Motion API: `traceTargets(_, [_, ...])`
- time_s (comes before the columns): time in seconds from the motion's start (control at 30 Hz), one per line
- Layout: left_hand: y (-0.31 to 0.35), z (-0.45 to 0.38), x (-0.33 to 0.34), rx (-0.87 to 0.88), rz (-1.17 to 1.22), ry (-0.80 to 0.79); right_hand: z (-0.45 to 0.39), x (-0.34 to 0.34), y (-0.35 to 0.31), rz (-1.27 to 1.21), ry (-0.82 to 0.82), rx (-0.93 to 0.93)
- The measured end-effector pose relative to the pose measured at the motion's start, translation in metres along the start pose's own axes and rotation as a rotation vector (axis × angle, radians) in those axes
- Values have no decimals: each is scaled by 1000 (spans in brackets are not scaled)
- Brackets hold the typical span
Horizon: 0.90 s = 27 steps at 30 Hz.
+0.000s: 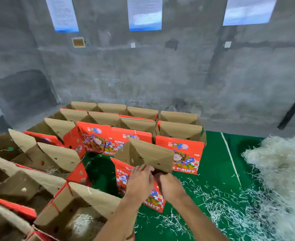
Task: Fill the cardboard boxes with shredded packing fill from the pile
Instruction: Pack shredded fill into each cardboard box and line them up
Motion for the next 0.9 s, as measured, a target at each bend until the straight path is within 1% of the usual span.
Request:
traceTargets(0.07, [44,6,17,63,12,-13,39,-11,43,31,-18,40])
traceTargets(0.13, [88,13,35,101,2,-46,79,-21,89,-14,-24,60])
traceTargets(0.23, [153,23,66,144,-27,-106,145,-36,153,-102,14,44])
traceTargets(0.37, [217,50,116,68,-35,-297,227,-42,221,-144,14,60])
traceTargets(0.4, [232,59,126,71,-39,-332,244,-43,234,-152,30,66])
traceTargets(0.53, [285,88,156,129,-61,-377,308,-42,281,-223,117,106])
traceTargets(0.67, [314,115,165,134,-129,-329,353,-50,311,-270,288,159])
traceTargets(0.77, [312,130,172,121,-189,-309,361,-52,307,-138,381,181])
traceTargets(0.83, [313,144,177,132,-236,-301,352,-48,295,-71,401,142])
traceTargets(0.9, [309,157,197,129,-252,-371,335,-36,285,-44,353,132])
Point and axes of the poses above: each hand's wrist, its own z-axis away from the middle knuckle, its own x-axis out of the palm, y = z × x, the point moved 10 cm from there along -z, towards the middle knuckle, and after that the axes turned 7 degrees about -y, right-handed, at the moved point
